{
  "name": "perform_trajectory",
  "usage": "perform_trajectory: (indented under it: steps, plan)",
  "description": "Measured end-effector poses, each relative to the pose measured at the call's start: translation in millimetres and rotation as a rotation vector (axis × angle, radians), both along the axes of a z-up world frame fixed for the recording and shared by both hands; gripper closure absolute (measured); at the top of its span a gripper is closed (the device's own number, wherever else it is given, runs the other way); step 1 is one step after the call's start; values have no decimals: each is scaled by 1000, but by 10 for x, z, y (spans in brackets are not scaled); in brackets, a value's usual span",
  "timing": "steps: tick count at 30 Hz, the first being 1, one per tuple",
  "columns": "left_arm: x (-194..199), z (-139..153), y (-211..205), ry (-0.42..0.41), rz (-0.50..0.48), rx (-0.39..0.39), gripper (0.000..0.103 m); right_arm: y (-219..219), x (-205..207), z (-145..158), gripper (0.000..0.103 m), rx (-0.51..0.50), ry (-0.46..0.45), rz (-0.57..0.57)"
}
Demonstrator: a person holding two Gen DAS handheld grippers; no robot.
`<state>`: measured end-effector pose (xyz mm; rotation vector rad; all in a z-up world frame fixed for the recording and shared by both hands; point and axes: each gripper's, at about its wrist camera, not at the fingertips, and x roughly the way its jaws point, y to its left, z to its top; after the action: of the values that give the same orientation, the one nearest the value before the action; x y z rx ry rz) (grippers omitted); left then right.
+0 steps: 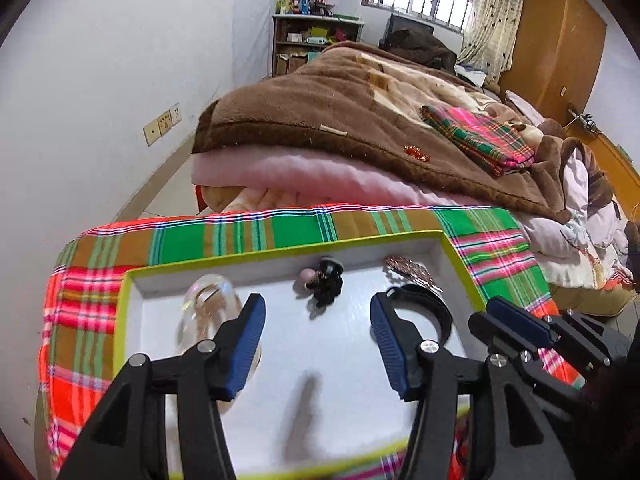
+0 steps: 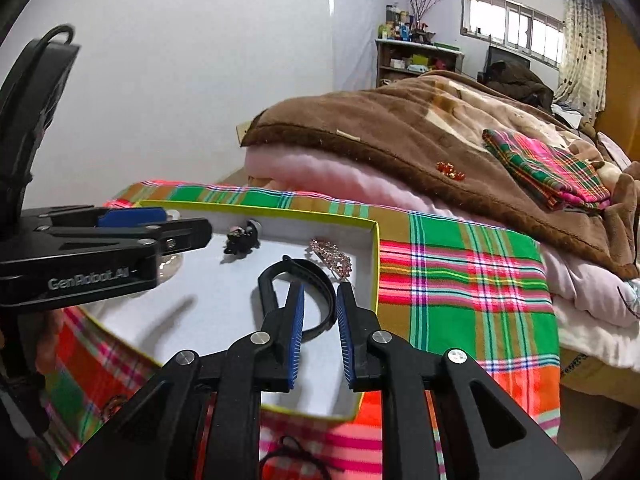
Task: Organize jewelry
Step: 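Move both tools back toward the remaining beaded bracelet and coil ties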
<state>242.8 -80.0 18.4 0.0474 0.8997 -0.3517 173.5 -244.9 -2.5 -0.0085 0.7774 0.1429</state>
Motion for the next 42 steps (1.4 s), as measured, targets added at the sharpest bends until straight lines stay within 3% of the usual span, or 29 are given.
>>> perform_trajectory:
  steps: [7, 13, 23, 32, 42]
  plan:
    - [-376, 145, 190, -32, 16, -39, 44, -140, -313, 79, 85, 30, -21, -7]
    - [-678, 116, 320, -24, 28, -72, 44, -305, -563, 84, 76, 70, -23, -21]
    - [-1054, 15, 512, -6, 51, -121, 44, -567, -947, -125, 76, 142, 31, -23]
    - [-1329, -178, 625, 42, 84, -177, 44, -564, -1071, -350, 76, 210, 96, 28]
    - [-1469, -308, 656, 73, 96, -160, 44, -426, -1088, -490, 76, 187, 152, 82]
